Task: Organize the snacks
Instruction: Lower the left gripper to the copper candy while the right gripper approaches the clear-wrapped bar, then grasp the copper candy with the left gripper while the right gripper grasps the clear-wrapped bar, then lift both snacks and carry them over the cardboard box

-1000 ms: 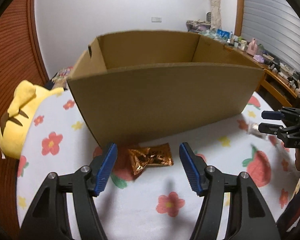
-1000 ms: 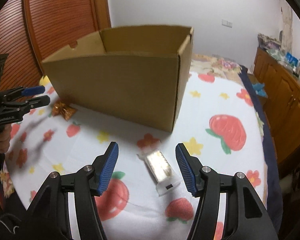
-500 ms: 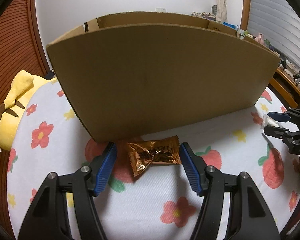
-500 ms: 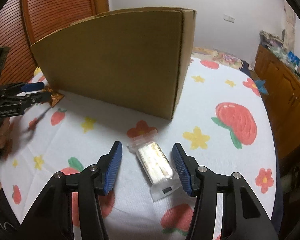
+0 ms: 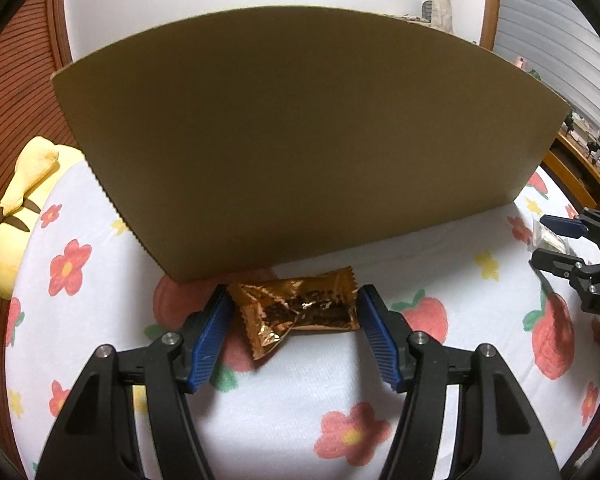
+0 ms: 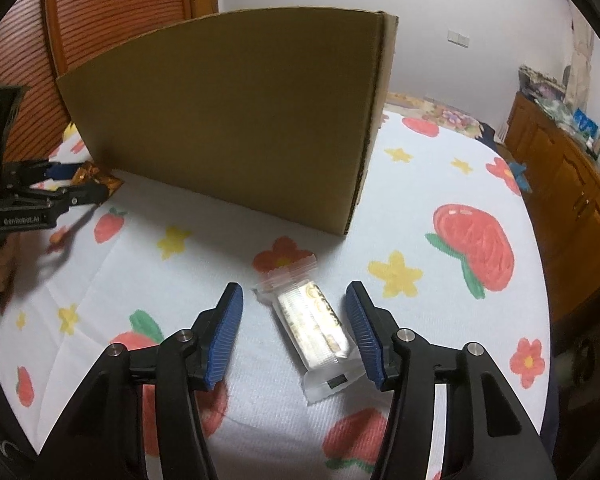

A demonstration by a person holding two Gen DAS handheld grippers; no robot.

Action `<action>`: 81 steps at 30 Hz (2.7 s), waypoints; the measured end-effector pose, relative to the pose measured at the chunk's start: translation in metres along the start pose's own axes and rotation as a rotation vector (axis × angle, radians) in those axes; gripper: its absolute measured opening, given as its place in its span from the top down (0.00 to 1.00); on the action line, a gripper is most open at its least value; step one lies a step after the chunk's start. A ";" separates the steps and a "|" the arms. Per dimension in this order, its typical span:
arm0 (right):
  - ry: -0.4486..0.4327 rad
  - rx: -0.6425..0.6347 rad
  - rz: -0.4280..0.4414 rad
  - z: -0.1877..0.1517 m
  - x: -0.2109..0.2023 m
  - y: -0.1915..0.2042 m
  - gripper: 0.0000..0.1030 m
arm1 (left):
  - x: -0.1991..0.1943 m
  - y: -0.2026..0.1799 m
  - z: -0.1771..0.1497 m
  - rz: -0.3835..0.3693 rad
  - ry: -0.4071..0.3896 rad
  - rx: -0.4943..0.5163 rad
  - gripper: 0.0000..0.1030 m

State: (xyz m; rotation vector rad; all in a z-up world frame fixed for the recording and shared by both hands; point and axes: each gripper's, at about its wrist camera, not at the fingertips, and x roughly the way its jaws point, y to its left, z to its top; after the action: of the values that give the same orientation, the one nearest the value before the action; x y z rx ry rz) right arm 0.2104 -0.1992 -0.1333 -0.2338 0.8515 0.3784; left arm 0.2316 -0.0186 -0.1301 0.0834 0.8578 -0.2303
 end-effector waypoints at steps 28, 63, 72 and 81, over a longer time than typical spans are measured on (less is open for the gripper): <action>0.009 -0.013 0.011 0.000 0.003 0.003 0.33 | -0.049 -0.018 -0.018 -0.082 -0.083 0.028 0.71; -0.176 -0.021 0.056 0.039 -0.072 0.012 0.81 | -0.116 -0.014 0.027 -0.028 -0.275 0.035 0.71; -0.270 -0.065 0.078 0.080 -0.087 0.026 0.81 | -0.117 -0.005 0.058 0.004 -0.320 0.056 0.71; -0.305 -0.101 0.088 0.111 -0.081 0.036 0.81 | -0.114 0.001 0.078 0.022 -0.346 0.076 0.71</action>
State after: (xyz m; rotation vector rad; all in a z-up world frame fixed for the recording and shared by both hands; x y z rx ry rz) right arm 0.2227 -0.1464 -0.0018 -0.2259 0.5443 0.5261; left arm 0.2170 -0.0117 0.0071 0.1199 0.5041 -0.2476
